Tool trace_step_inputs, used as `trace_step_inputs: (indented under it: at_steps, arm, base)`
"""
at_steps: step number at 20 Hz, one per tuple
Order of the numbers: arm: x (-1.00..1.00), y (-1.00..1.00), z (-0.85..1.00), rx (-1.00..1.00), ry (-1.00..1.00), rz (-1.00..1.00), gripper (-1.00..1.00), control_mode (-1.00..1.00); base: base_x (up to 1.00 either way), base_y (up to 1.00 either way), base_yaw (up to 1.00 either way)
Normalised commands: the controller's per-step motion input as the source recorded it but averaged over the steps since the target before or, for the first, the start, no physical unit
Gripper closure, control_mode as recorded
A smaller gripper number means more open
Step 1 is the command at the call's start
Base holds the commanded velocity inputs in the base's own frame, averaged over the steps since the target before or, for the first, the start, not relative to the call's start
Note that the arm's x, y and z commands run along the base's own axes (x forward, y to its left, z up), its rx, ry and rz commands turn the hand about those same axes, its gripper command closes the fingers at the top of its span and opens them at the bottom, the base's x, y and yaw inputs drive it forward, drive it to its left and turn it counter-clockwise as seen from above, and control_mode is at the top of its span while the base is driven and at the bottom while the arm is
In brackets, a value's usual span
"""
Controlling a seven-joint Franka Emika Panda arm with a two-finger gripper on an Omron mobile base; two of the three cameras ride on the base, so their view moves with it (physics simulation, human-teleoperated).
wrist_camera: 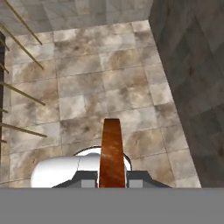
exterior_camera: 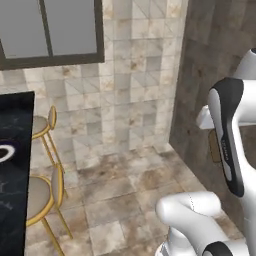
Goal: Start the toaster. Once the lever pops up, take the bread to the plate on the dining counter.
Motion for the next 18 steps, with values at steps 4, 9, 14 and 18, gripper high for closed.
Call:
trace_step_inputs:
  at_steps: [4, 9, 14, 18]
  arm:
    - [0.00, 0.00, 0.00, 0.00, 0.00, 0.00, 1.00, 1.00]
    - [0.00, 0.00, 0.00, 0.00, 0.00, 0.00, 1.00, 1.00]
    - [0.00, 0.00, 0.00, 0.00, 0.00, 0.00, 1.00, 1.00]
    - [0.00, 0.00, 0.00, 0.00, 0.00, 0.00, 1.00, 1.00]
  base:
    - [0.63, -0.46, 0.54]
    - [0.58, -0.47, 0.54]
    - [0.64, -0.41, 0.56]
    - [0.66, -0.42, 0.57]
